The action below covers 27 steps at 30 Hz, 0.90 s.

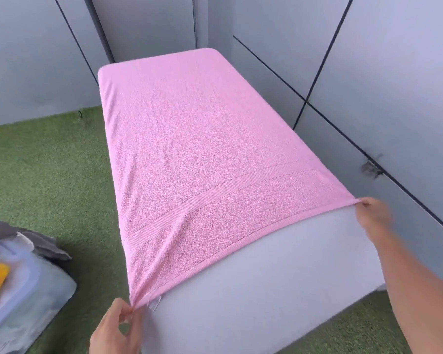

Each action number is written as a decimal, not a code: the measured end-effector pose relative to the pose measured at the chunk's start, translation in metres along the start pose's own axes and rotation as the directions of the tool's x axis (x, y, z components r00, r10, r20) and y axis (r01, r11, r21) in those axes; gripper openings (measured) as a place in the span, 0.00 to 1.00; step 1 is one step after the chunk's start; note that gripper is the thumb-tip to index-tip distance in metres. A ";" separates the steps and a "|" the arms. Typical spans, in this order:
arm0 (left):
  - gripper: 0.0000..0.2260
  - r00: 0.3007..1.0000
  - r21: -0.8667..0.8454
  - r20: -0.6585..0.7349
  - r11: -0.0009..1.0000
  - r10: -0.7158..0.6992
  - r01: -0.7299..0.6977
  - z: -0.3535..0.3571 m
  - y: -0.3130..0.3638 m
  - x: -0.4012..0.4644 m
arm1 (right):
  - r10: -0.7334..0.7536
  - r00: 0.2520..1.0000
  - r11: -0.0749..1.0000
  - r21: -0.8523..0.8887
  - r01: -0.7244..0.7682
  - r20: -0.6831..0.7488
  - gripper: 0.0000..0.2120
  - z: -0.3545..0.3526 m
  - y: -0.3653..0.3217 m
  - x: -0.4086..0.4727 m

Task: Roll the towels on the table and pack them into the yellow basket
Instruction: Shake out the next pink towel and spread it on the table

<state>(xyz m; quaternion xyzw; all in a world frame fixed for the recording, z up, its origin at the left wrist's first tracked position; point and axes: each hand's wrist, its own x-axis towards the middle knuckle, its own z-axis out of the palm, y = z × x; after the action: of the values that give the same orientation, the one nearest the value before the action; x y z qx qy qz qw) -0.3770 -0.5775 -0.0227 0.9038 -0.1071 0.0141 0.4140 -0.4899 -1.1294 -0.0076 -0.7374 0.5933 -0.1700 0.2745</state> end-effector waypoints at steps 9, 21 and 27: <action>0.14 0.988 0.031 -0.056 0.989 -0.145 0.147 -0.004 0.007 -0.097 | -0.104 0.992 0.990 -0.086 0.110 0.066 0.12 -0.043 0.064 -0.028; 0.21 0.976 0.526 0.191 0.828 0.108 -0.195 0.015 0.084 -0.108 | -0.559 0.714 0.619 -0.360 0.698 0.422 0.23 -0.070 0.059 -0.104; 0.27 0.954 0.516 0.293 0.829 0.065 -0.215 0.066 0.124 -0.088 | -0.571 0.614 0.568 -0.278 0.774 0.545 0.22 -0.069 0.048 -0.099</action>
<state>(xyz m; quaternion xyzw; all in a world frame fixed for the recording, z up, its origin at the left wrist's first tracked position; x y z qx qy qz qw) -0.4930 -0.6901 0.0162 0.9671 -0.2192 -0.0456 0.1210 -0.5907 -1.0543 0.0259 -0.9708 0.2115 0.0450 0.1041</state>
